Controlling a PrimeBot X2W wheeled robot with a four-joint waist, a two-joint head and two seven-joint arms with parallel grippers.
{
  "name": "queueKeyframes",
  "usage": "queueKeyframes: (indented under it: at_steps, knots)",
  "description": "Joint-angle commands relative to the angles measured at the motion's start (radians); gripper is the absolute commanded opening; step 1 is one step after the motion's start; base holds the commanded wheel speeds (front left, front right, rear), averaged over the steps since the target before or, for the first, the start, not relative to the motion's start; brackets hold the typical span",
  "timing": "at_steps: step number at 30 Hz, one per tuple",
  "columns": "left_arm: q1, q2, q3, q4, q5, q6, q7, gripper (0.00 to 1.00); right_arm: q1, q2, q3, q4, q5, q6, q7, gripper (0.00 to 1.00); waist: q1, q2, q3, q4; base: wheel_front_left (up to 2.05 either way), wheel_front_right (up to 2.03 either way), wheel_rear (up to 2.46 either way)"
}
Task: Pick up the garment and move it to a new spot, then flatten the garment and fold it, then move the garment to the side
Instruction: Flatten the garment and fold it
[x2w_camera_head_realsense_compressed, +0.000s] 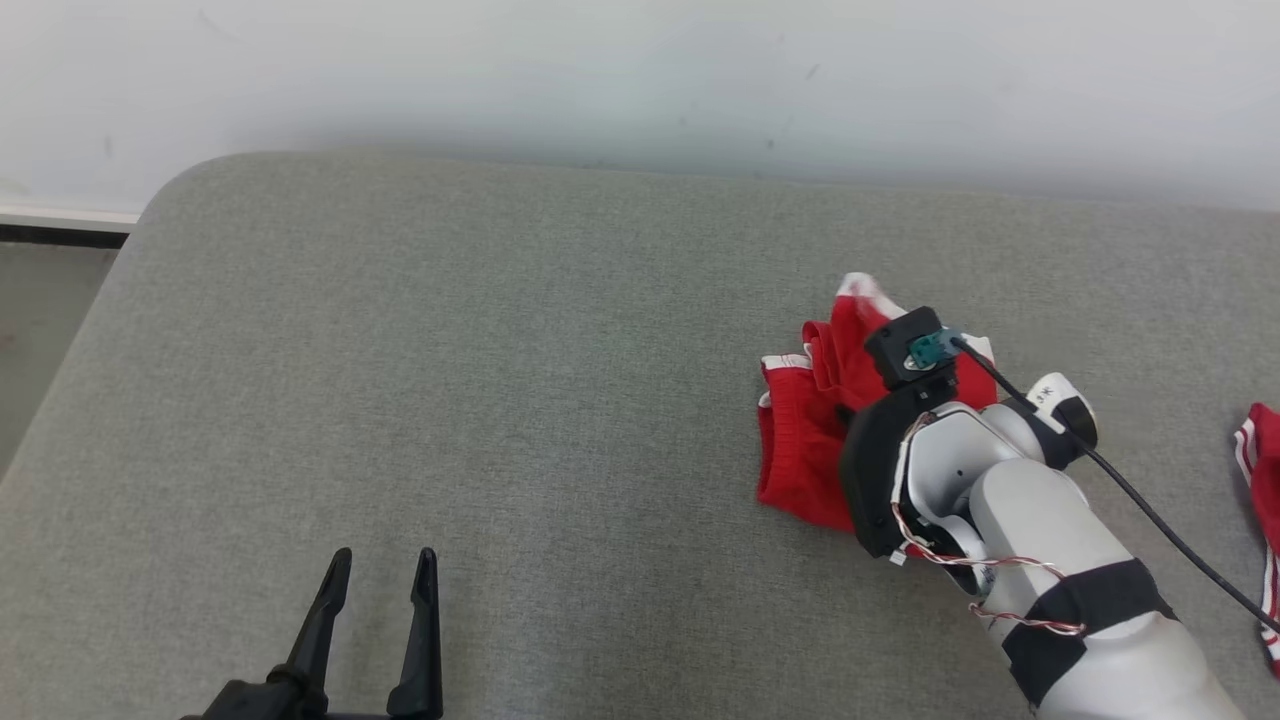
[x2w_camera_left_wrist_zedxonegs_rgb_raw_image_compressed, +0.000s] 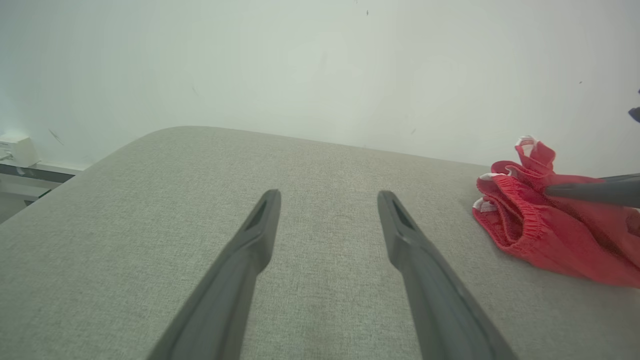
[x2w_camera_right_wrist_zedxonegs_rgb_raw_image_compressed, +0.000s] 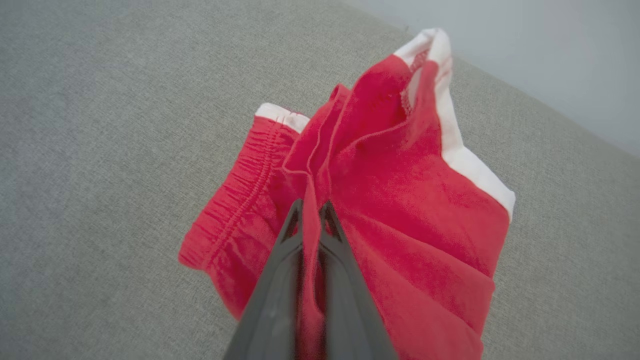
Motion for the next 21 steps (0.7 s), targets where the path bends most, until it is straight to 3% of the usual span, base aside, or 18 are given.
queueKeyframes:
  at_steps: [1, 4, 6, 7, 8, 10, 16, 21]
  knots:
    - [-0.004, 0.0, -0.001, 0.001, -0.007, 0.003, -0.002, 1.0, -0.021, 0.012, 0.018, 0.031, 0.008, -0.003, -0.005, 0.0, 0.0, -0.0001, 0.004, 0.014, 0.0, 0.0, 0.0]
    - [-0.001, 0.0, -0.003, 0.003, -0.009, 0.004, -0.002, 1.0, -0.037, 0.025, 0.035, 0.061, 0.013, -0.003, -0.018, 0.0, 0.0, -0.0001, 0.003, 0.022, 0.0, 0.0, 0.0]
    - [0.003, 0.0, -0.004, 0.004, -0.009, 0.004, -0.002, 1.0, -0.046, 0.035, 0.049, 0.086, 0.023, -0.003, -0.029, 0.22, 0.0, -0.0001, 0.0, 0.028, 0.0, 0.0, 0.0]
    - [0.005, 0.0, -0.005, 0.004, -0.01, 0.005, -0.002, 1.0, -0.05, 0.038, 0.055, 0.097, 0.029, -0.003, -0.031, 0.45, 0.0, -0.0001, -0.002, 0.03, 0.0, 0.0, 0.0]
    - [0.008, 0.0, -0.006, 0.005, -0.01, 0.006, -0.002, 1.0, -0.052, 0.042, 0.067, 0.104, 0.037, -0.003, -0.034, 0.76, 0.0, -0.0001, -0.004, 0.032, 0.0, 0.0, 0.0]
    - [0.013, 0.0, -0.005, 0.005, -0.01, 0.007, -0.002, 1.0, -0.053, 0.052, 0.083, 0.112, 0.066, -0.003, -0.04, 1.0, 0.0, -0.0001, -0.01, 0.033, 0.0, 0.0, 0.0]
    - [0.028, 0.0, -0.002, 0.004, -0.007, 0.011, -0.002, 1.0, -0.055, 0.079, 0.072, 0.056, 0.21, -0.003, -0.125, 1.0, 0.0, -0.0001, -0.035, 0.022, 0.0, 0.0, 0.0]
    - [0.04, 0.0, 0.001, 0.003, -0.003, 0.01, -0.002, 1.0, -0.047, 0.02, 0.005, 0.019, 0.23, -0.003, -0.214, 1.0, 0.0, -0.0001, -0.056, 0.011, 0.0, 0.0, 0.0]
